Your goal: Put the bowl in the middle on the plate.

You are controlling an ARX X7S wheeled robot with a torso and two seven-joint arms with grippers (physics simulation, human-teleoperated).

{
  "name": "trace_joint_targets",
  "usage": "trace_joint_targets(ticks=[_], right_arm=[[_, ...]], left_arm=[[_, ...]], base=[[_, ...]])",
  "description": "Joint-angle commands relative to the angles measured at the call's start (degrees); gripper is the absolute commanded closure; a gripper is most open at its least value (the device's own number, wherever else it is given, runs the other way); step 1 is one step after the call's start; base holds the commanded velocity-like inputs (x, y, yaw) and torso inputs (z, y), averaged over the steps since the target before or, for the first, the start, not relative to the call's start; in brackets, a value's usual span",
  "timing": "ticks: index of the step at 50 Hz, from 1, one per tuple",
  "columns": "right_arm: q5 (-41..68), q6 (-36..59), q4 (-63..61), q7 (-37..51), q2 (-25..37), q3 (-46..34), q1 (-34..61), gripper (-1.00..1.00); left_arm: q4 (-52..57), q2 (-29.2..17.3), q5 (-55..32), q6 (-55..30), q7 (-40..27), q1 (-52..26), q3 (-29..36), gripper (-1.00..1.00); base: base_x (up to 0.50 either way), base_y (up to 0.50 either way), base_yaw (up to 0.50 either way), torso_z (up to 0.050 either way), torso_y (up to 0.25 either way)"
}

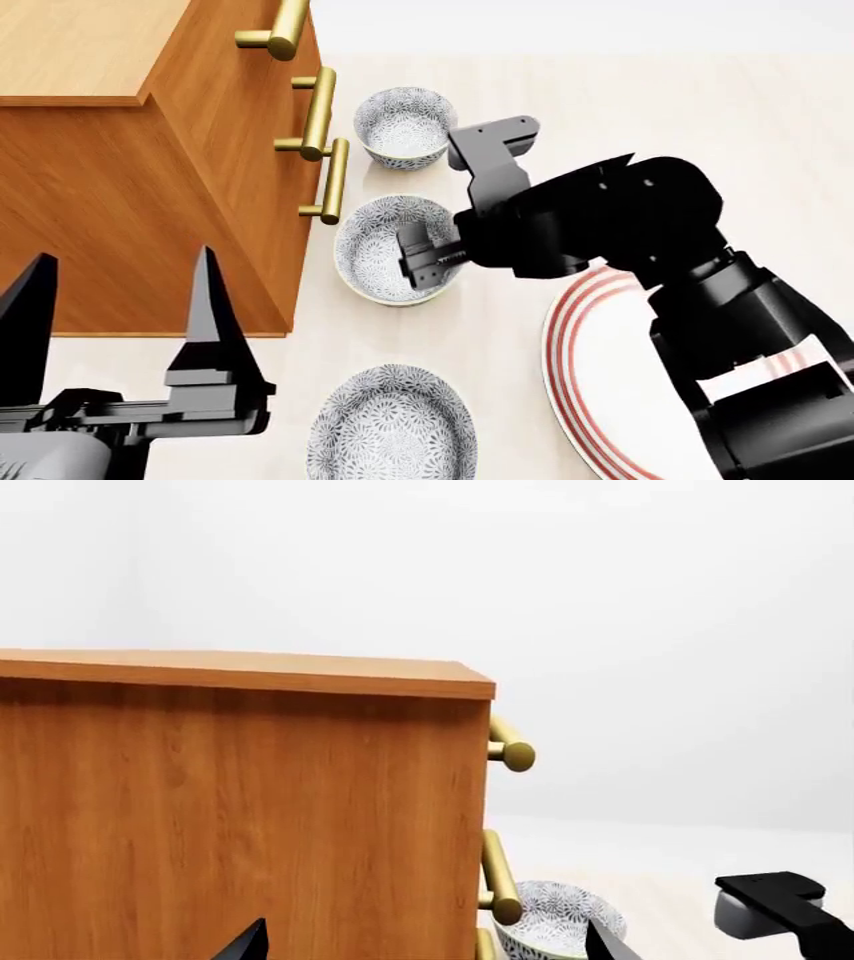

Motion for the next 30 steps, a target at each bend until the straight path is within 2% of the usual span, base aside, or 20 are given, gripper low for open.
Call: trace_joint_targets(ticks=[1,30], right_arm=[[-0.40,-0.88,0.07,-1.05,0.27,-0.87,-1.22,-1.00],[-2.00,-2.66,0.53,-3.67,0.96,-3.31,-2.88,-1.00]], left_arm=[[0.08,0.08,0.04,-0.19,0.22,0.38,-0.38,-1.00],[0.29,0.31,0.24,-0.92,0.52,1.15,-1.13,-1.00]], base=[[0.00,0.00,0.00,0.000,0.000],[0.00,0.00,0.00,0.000,0.000]])
